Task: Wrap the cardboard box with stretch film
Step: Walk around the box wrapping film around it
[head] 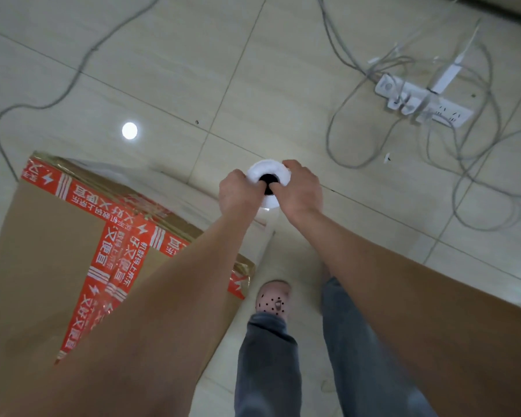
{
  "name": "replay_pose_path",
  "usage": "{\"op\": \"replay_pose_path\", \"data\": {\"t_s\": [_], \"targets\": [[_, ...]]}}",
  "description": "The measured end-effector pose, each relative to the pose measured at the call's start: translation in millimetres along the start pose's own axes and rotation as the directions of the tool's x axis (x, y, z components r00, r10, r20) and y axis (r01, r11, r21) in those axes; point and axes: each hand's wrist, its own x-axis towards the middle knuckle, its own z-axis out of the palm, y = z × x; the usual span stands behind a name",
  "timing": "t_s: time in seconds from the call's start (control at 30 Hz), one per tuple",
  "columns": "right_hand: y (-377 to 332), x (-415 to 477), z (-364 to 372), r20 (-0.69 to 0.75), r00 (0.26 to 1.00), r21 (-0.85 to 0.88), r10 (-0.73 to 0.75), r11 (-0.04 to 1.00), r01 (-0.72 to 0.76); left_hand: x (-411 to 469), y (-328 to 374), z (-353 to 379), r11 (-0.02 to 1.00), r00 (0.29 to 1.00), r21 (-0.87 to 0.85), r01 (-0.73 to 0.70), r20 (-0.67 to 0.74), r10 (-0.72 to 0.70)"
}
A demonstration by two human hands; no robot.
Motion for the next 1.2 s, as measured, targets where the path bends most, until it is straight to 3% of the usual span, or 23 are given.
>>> {"op": "replay_pose_path", "data": {"t_s": [0.07,0.13,0.3,0.43,0.63,0.77,0.93,1.1,1.2], "targets": [[-7,2,4,0.032,0.999,0.062,0.034,0.997,-0.036,3,-2,-4,0.983,0.995,-0.156,0.093,-0.012,-0.096],[-15,4,6,0.054,0.997,0.092,0.056,0.994,-0.061,5,-2,-9,0.976,0.994,-0.190,0.103,-0.019,-0.109],[-28,13,1,0.081,0.994,0.047,0.072,0.996,-0.076,6,8,-19,0.997,0.991,0.031,-0.067,-0.113,0.070],[-29,14,-6,0.110,0.991,0.009,0.071,0.997,-0.073,3,14,-17,0.952,0.967,0.253,-0.175,-0.137,0.215],[-33,19,-5,0.131,0.989,-0.069,0.069,0.996,-0.060,7,18,-18,0.913,0.954,0.341,-0.222,-0.119,0.276],[-41,24,-5,0.110,0.993,-0.131,0.043,0.991,-0.029,18,24,-29,0.947,0.981,0.294,-0.131,-0.102,0.167],[-65,33,2,0.123,0.991,-0.211,-0.048,0.975,0.073,30,12,-44,0.998,0.995,0.035,0.057,-0.080,-0.054],[-92,43,24,0.129,0.980,-0.194,-0.149,0.966,0.172,51,-7,-63,0.967,0.975,-0.169,0.191,-0.085,-0.207],[-111,47,39,0.177,0.979,-0.154,-0.102,0.980,0.130,66,-18,-85,0.925,0.954,-0.273,0.265,-0.069,-0.293]]}}
